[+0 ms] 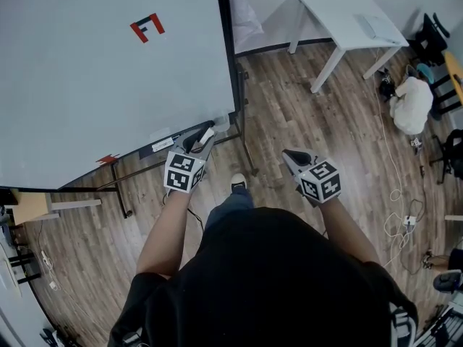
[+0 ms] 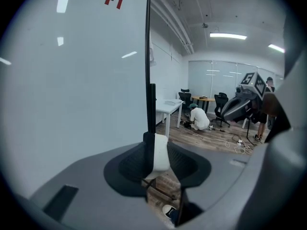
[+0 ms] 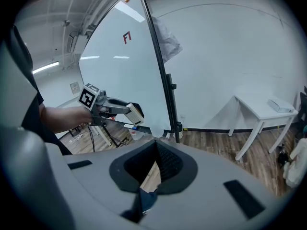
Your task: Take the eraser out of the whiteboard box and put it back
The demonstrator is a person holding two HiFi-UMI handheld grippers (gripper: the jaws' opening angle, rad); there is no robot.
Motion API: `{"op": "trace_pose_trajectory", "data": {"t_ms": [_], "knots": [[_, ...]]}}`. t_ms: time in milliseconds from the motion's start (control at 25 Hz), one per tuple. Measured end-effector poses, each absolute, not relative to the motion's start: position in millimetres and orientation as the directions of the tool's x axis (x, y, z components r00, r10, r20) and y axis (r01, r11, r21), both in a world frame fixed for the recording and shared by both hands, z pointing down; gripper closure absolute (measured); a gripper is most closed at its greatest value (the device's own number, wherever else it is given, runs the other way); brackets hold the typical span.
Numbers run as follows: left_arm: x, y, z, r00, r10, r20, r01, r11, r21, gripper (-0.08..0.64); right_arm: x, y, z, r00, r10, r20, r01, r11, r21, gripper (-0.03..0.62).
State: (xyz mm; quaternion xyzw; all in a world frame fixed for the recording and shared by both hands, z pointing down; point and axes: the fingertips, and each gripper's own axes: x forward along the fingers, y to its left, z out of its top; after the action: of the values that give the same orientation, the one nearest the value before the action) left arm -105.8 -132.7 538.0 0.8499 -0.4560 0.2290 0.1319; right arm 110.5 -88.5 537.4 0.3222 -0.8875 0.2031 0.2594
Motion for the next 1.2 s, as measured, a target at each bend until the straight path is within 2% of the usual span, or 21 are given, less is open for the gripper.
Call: {"op": "trace_pose_trajectory", "data": {"t_ms": [1200], "knots": [[-121, -77, 545, 0.445, -0.731, 0.517, -0.861, -0.508, 0.023, 0.413, 103, -48, 544, -0.662, -0.433, 0.612, -0.648, 0.74, -0.178, 0.597]]}}
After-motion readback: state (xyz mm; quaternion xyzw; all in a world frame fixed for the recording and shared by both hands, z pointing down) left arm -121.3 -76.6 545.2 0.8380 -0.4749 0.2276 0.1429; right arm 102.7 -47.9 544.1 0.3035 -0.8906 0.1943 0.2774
